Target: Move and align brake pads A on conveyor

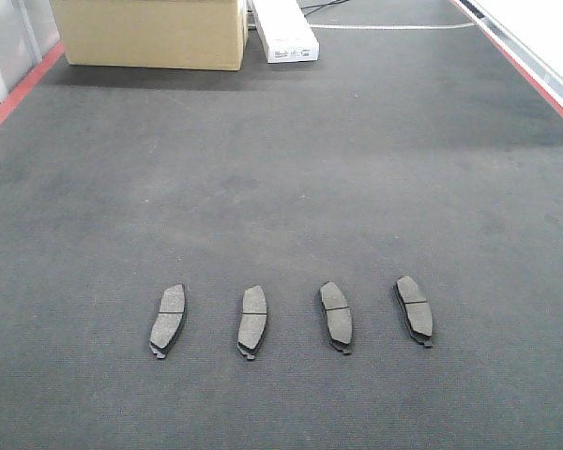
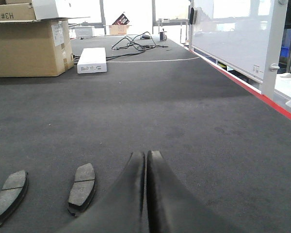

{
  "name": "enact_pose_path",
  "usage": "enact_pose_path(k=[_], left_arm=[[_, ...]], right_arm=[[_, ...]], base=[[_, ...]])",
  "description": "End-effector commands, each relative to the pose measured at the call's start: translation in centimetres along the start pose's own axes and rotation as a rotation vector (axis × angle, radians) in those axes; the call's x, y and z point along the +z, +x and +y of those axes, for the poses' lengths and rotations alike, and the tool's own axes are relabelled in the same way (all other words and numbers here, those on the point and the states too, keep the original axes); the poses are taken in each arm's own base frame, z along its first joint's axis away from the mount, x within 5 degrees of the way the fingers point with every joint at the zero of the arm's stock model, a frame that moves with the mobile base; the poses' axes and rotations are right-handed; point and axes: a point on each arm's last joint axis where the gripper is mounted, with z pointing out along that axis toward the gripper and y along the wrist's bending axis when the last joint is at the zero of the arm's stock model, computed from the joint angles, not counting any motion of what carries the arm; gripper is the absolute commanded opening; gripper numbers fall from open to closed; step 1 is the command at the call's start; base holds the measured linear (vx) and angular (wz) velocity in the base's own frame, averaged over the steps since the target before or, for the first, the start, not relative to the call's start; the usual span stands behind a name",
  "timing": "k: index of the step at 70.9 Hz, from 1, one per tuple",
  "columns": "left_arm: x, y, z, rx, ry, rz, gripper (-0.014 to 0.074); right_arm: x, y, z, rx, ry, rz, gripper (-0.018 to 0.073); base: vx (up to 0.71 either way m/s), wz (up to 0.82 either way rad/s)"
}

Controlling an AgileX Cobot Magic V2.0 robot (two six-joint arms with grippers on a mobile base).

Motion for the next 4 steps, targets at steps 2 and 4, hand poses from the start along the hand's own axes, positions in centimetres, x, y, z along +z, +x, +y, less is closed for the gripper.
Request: enact_pose_path(k=[2, 4], left_arm=[[-0.32, -1.34, -0.07, -0.006, 0.006, -0.101, -0.0006], [-0.32, -1.34, -0.07, -0.006, 0.006, -0.101, -0.0006]], right_arm=[[-0.09, -0.4, -0.03, 0.0, 0.006, -0.076, -0.0008], [-0.09, -0.4, -0.03, 0.0, 0.006, -0.076, -0.0008]], base=[[0.0, 0.0], [0.0, 0.0]])
